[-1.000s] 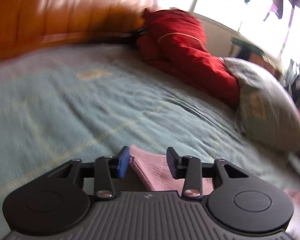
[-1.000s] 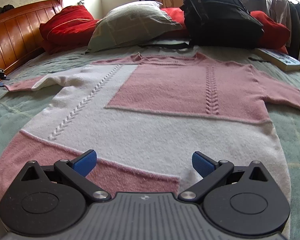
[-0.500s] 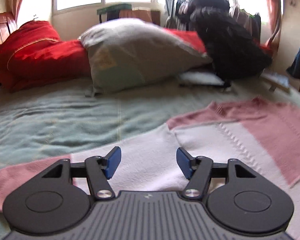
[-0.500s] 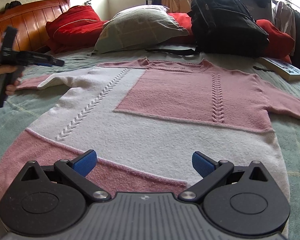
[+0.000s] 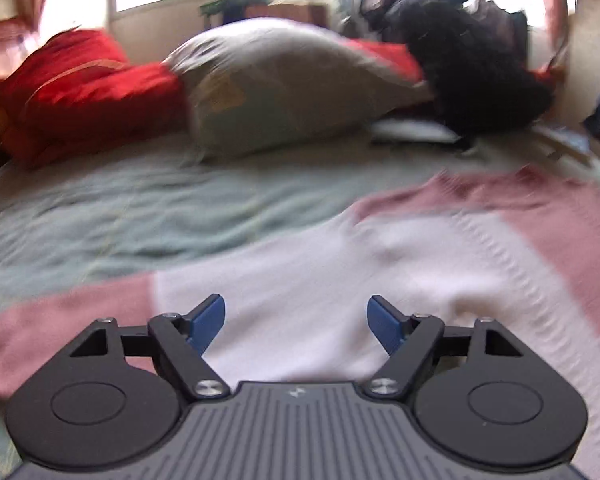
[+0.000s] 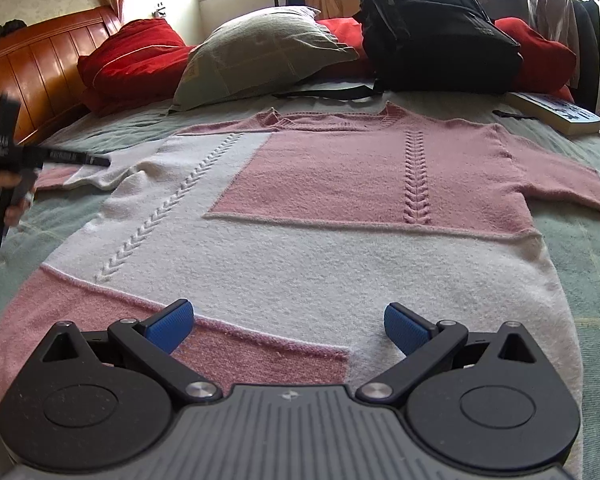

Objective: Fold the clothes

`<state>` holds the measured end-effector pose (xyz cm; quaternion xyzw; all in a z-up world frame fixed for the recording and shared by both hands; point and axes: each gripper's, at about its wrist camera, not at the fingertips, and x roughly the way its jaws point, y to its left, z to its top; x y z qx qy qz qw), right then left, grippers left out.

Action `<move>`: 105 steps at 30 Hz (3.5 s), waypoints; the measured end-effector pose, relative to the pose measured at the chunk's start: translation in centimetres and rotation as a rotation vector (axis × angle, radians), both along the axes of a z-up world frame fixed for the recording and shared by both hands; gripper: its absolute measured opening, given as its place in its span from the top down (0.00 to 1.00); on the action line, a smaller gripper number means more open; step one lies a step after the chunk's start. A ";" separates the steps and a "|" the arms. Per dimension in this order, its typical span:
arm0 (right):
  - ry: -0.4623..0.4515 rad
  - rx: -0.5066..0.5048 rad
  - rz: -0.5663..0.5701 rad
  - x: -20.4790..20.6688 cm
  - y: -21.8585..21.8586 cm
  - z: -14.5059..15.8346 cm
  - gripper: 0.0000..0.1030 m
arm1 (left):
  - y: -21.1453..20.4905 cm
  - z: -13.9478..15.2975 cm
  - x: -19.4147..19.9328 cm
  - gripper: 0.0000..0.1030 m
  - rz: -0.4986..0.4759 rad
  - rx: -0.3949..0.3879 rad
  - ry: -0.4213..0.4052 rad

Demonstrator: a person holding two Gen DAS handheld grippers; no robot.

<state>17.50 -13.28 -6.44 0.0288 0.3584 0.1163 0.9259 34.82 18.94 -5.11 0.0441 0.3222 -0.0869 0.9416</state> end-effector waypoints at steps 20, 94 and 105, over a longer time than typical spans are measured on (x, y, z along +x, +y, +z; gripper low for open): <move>0.017 -0.052 0.126 1.9 1.4 1.8 0.00 | -5.9 0.7 4.8 0.10 -0.097 -0.412 0.278; 0.091 -0.036 0.144 0.2 4.0 1.1 0.00 | 12.3 0.9 2.7 0.04 0.255 -0.515 0.197; 0.104 -0.050 0.132 0.7 3.6 0.8 0.00 | 19.3 -2.9 -0.5 0.03 0.388 -0.644 0.240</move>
